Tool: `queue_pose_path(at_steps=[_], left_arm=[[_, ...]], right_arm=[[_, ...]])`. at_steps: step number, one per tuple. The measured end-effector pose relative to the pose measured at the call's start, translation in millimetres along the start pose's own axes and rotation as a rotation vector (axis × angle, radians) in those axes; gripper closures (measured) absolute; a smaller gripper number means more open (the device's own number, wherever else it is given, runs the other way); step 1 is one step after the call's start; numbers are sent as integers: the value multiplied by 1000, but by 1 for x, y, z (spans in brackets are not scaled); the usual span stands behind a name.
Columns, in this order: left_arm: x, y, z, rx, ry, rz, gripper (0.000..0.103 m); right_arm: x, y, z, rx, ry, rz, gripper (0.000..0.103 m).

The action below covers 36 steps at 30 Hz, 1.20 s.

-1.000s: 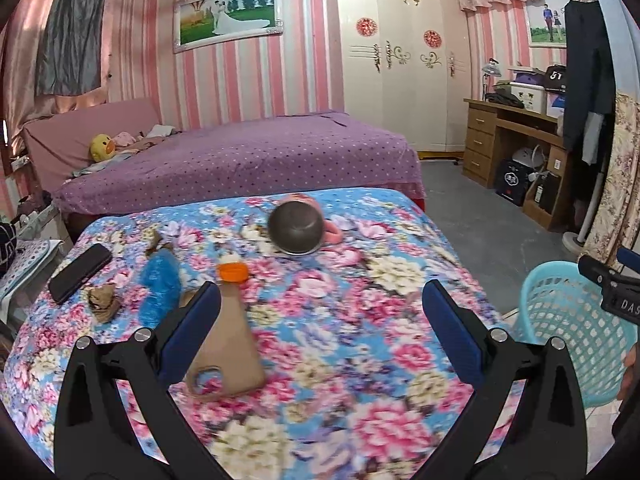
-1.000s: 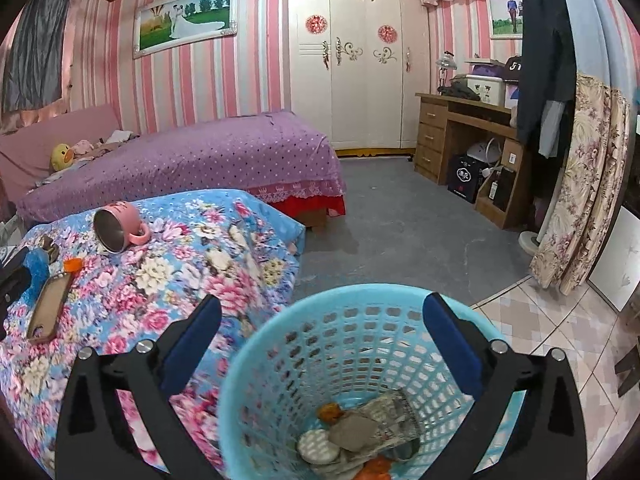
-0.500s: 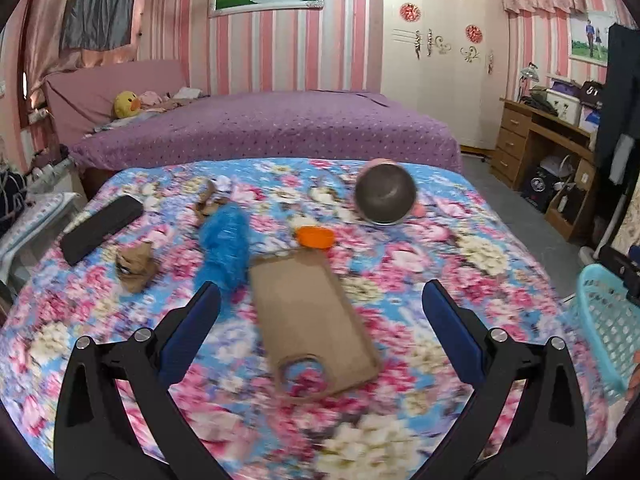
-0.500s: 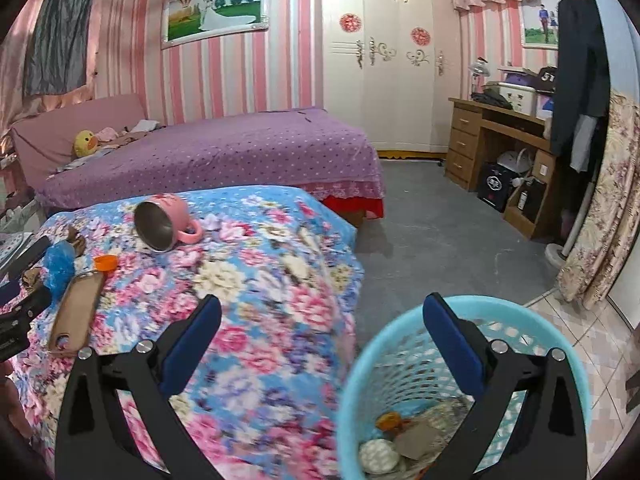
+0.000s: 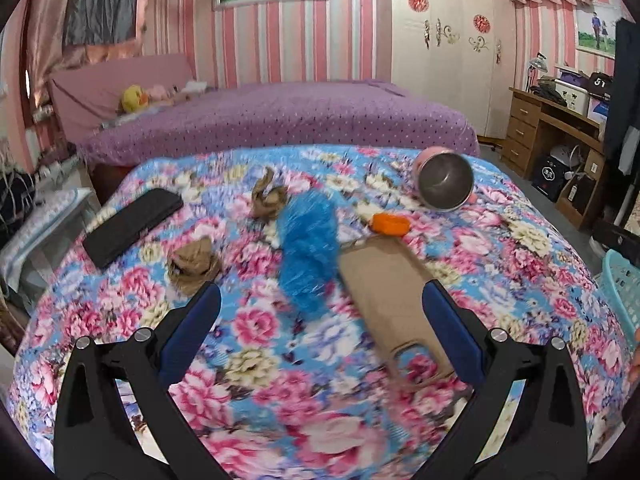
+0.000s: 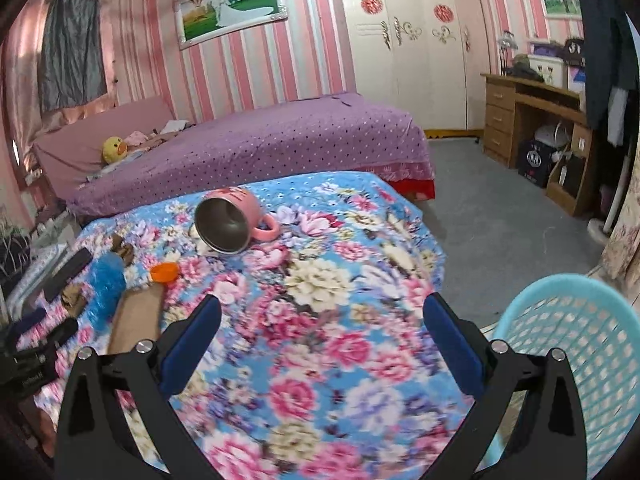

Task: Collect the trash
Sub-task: 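Move both open tools back over the bed toward the brown cloth and blue bag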

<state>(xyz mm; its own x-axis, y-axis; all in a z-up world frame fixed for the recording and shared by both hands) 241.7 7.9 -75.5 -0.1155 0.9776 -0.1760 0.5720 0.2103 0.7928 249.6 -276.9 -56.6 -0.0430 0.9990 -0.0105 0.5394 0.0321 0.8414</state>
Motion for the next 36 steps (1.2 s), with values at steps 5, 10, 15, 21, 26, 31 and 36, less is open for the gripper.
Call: queue_pose_path(at_steps=[5,10,15,21,26,31,36], left_arm=[[25,5,4,23,22,-13,6],[49,15,4,26,38,-37,5],[81,21,12,50,84,-43,5],[123,14,35,135,112,-132,5],[140,16,44,143,137,-170,5],[135,22,56,145,110,-180,6],[112,28,68,139,71,-144,22]], right_arm=[[16,5,6,-5,30,2,4],[29,9,13,-21,8,-39,4],[34,7,25,33,-19,-64,4],[34,1,32,47,-48,-83,4],[30,-3,40,72,-106,-113,4],[33,-3,42,65,-95,-115,4],[50,-2,44,62,-71,-134,4]])
Point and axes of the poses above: each gripper's, at about its wrist camera, not at the fingertips, and z roughly the way its jaws point, x to its left, y to its top, the point moved 6 cm from there along z, roughly the way its jaws point, and after that the axes turned 12 degrees about -z, right-handed, at the moved point
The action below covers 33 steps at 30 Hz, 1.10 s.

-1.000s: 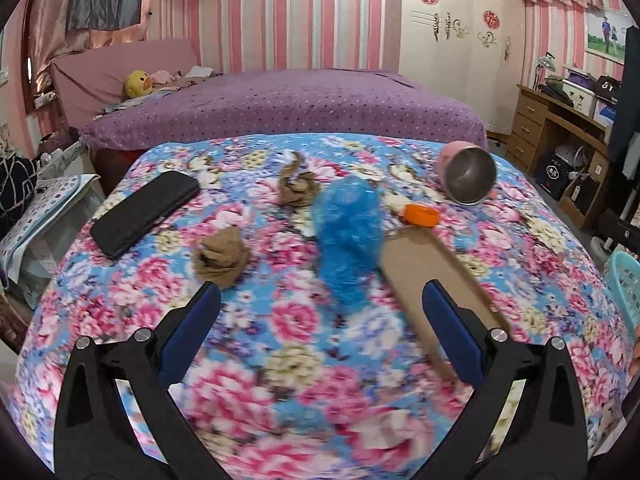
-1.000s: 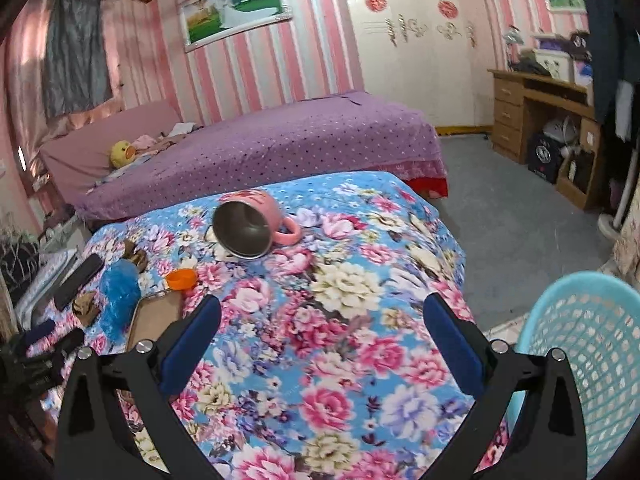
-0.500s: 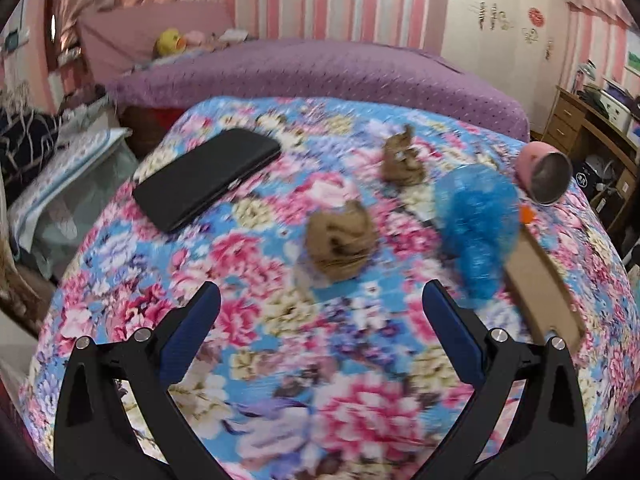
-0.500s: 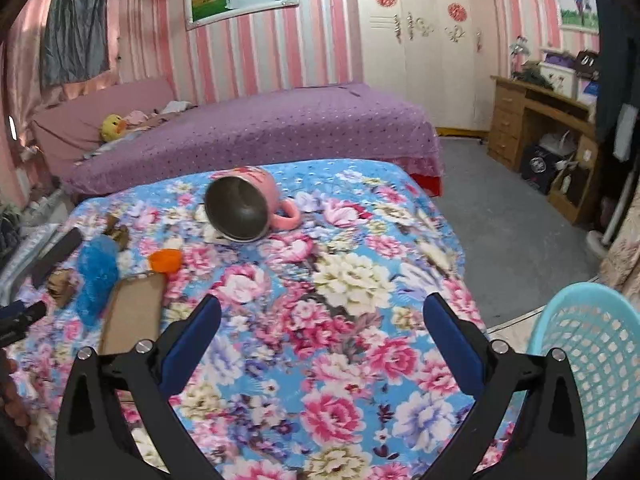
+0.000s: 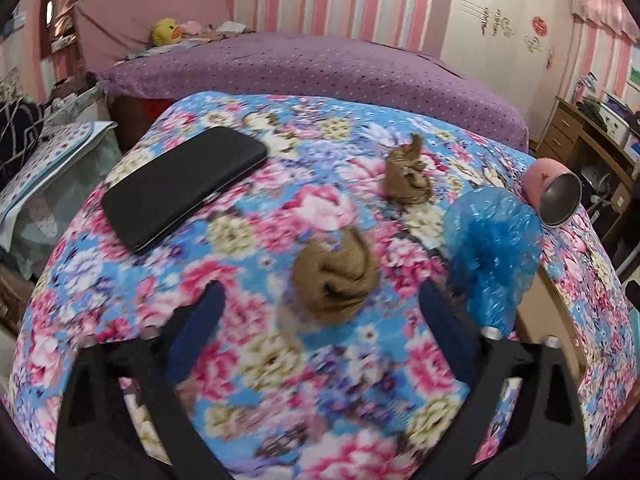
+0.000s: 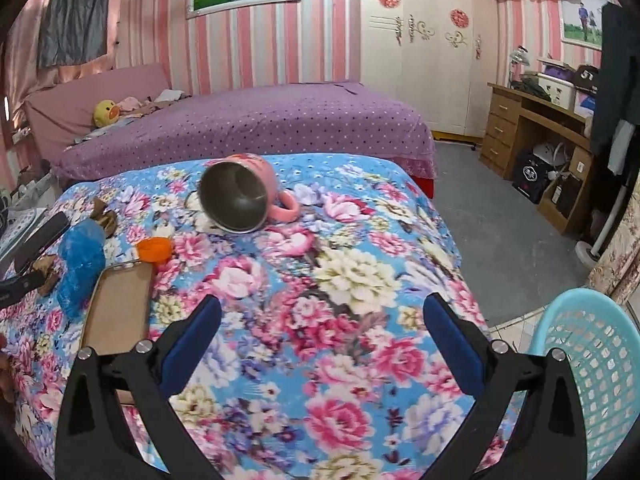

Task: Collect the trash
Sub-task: 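Move both open tools back over the bed toward the brown cloth and blue bag, then grasp the brown crumpled paper with the left tool while the right tool grasps the blue bag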

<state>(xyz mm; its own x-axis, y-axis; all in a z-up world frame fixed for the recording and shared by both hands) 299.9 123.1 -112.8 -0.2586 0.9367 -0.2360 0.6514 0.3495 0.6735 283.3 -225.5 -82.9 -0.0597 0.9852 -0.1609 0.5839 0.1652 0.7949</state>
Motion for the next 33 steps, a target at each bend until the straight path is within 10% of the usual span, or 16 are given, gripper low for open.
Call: queue_pose_path(at_steps=[3,20,25,28,33], left_arm=[[-6,-1,8,27,-18,20,62],[107,14,-47,-59,112,-104,63],[115,19,-53,-84,125,-103,63],[111,20,-56,-93,120,-95,63],[99,21,-63,-112,105,-82,63]], right_arm=[[17,3,1,0,11,-37,4],[209,57,22,-20,251,-288,7],[237,60,44,57,285,-324,35],[246,54,56,110,339,-333,70],[231,59,35,12,319,-330,75]])
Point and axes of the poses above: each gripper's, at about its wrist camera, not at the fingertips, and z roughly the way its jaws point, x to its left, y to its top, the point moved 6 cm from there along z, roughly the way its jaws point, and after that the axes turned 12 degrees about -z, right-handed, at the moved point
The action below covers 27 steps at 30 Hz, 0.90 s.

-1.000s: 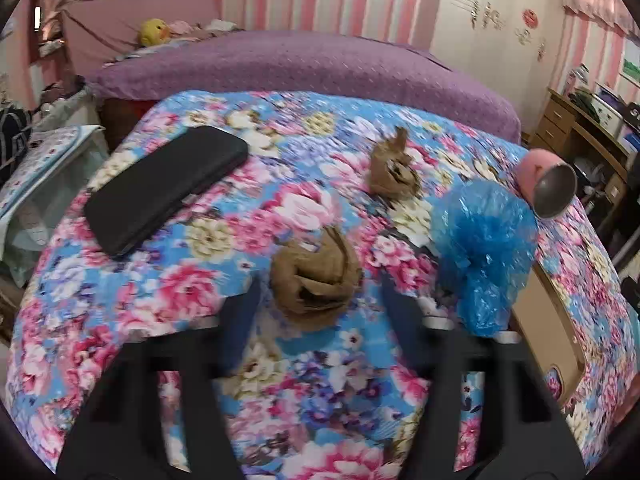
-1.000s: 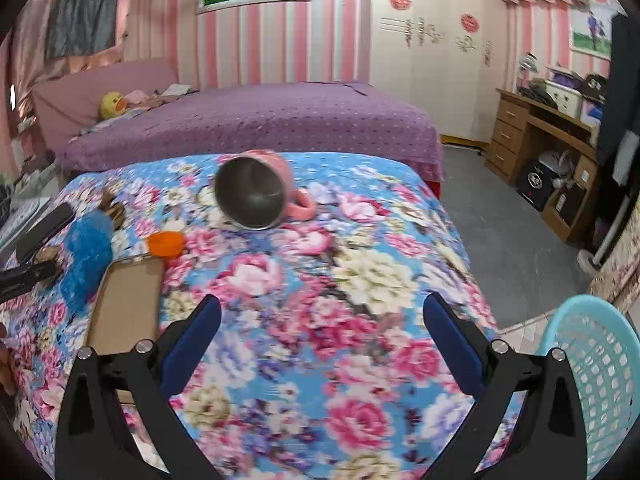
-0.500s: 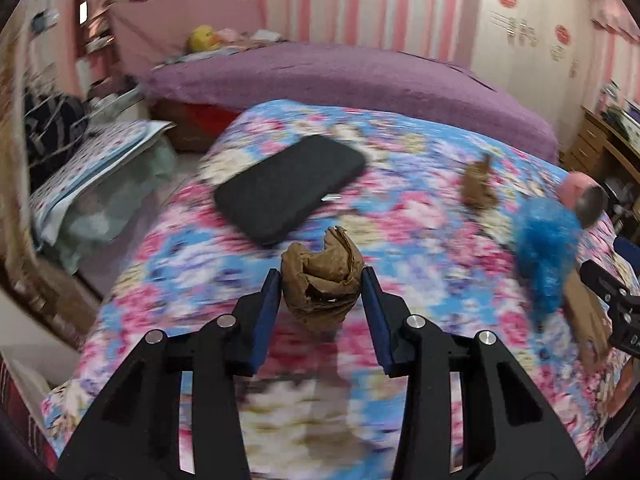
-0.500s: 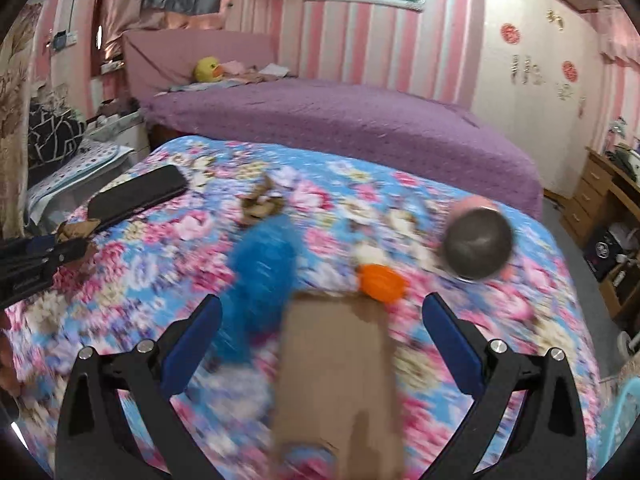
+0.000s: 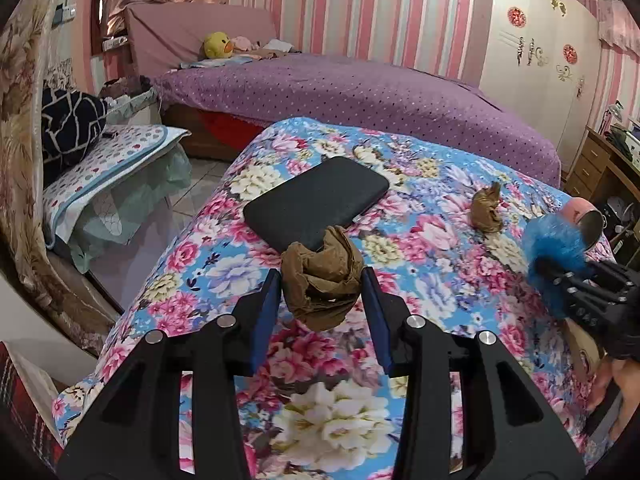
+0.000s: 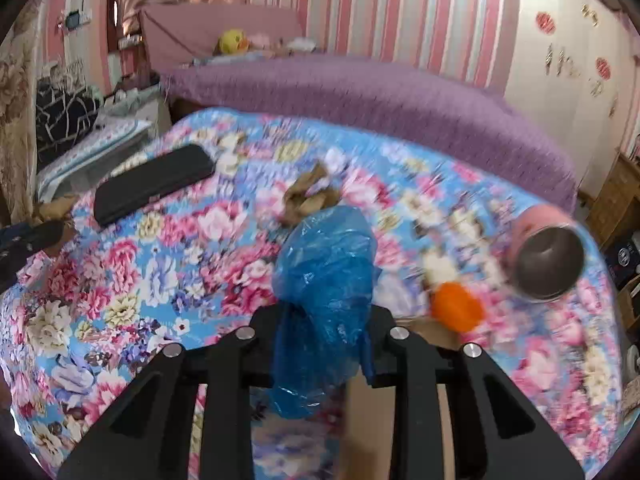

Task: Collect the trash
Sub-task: 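Grasp the brown crumpled paper with the left tool while the right tool grasps the blue bag, then carry the brown paper in the left tool while the right tool carries the bag to the basket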

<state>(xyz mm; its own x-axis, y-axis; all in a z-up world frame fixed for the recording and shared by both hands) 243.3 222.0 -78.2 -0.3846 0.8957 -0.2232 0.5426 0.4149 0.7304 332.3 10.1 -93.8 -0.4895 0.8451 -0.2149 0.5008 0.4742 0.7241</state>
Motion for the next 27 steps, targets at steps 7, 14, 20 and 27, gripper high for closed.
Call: queue_pose_path(at_steps=[7,14,20,27], left_arm=[[-29,-6,-15,-12,-43,0,63],[-81,-24,-32,-16,-98,50,63],[-117,-45,-45,-15,-131,78,63],[-152,-76,-60,-30,-128,101,63]], right_arm=[[-46,-13,-67,-100,-59,51,75],[-100,-59,-128,-110,-156,87,75],[-128,-109,-159,-94,-188,133,75],[-156,-146,-171,-90,-184,192,75]])
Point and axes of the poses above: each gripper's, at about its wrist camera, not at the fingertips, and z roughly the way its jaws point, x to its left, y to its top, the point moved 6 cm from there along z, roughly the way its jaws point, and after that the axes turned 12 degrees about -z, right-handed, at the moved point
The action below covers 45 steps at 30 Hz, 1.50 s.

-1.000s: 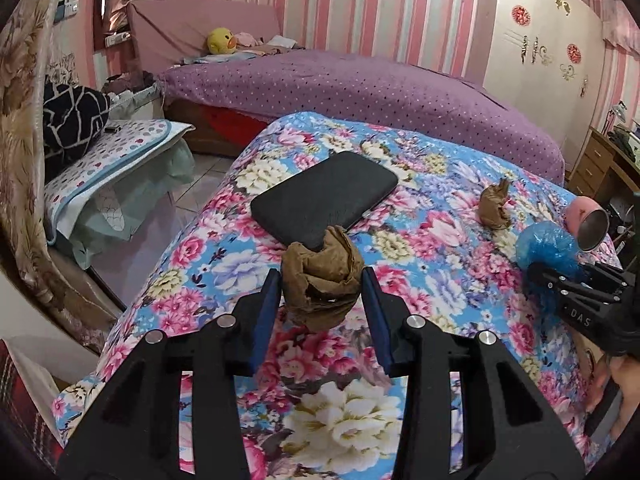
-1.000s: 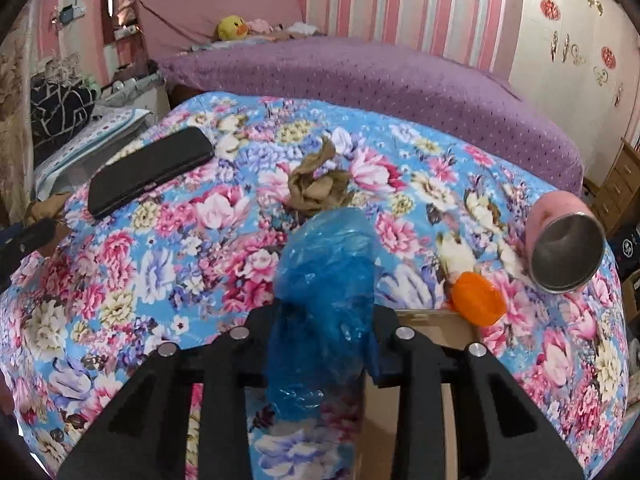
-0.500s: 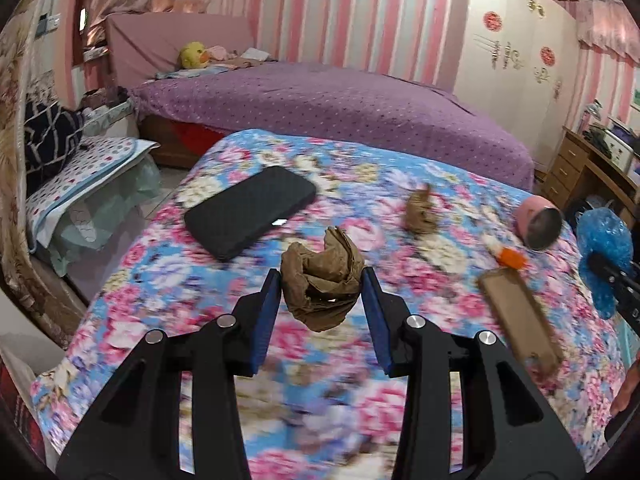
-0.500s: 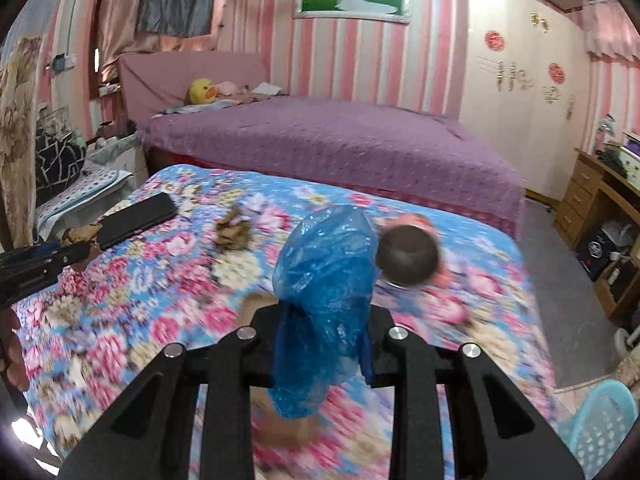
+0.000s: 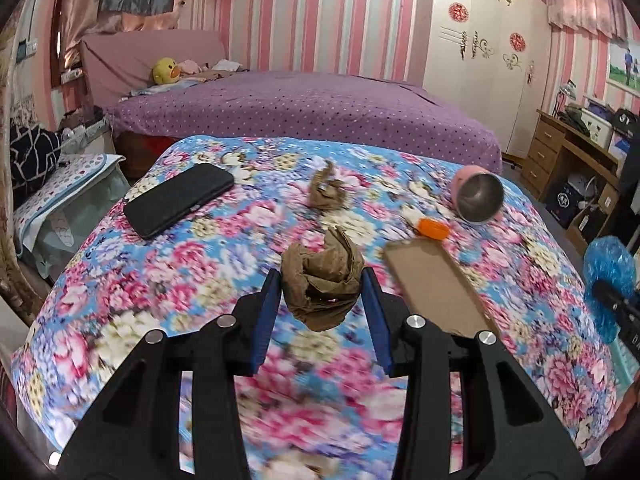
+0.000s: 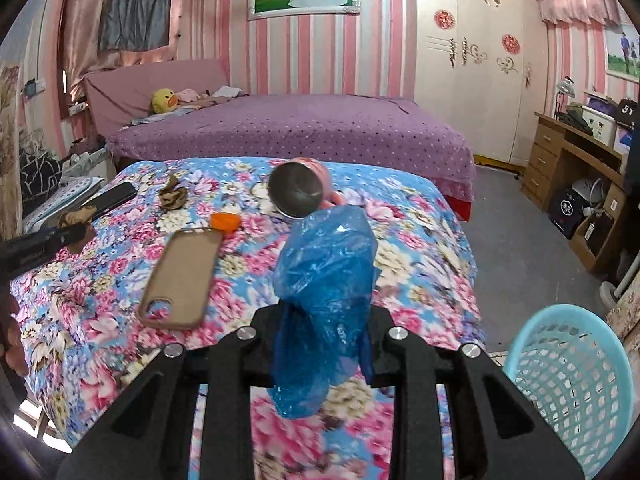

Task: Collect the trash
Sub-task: 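Carry the brown paper in the left tool while the right tool carries the bag to the basket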

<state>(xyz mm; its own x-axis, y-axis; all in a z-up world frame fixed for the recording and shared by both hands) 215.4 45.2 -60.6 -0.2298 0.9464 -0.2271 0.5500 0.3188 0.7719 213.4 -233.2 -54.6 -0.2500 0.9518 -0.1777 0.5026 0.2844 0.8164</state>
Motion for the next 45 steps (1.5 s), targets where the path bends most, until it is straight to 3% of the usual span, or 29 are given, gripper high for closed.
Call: queue_pose_path(at_steps=[13,32,45], left_arm=[[-97,-47,-25,-27,-67,84,63],[-225,-100,-39,7,-201,180,63],[-340,-136,-48,60,-357,236,63]], right_arm=[[-79,-30,-44,-27,-74,46,75],[-198,-87,-84,-11,-233,176,75],[-256,-126,-87,35,-294,268,75]])
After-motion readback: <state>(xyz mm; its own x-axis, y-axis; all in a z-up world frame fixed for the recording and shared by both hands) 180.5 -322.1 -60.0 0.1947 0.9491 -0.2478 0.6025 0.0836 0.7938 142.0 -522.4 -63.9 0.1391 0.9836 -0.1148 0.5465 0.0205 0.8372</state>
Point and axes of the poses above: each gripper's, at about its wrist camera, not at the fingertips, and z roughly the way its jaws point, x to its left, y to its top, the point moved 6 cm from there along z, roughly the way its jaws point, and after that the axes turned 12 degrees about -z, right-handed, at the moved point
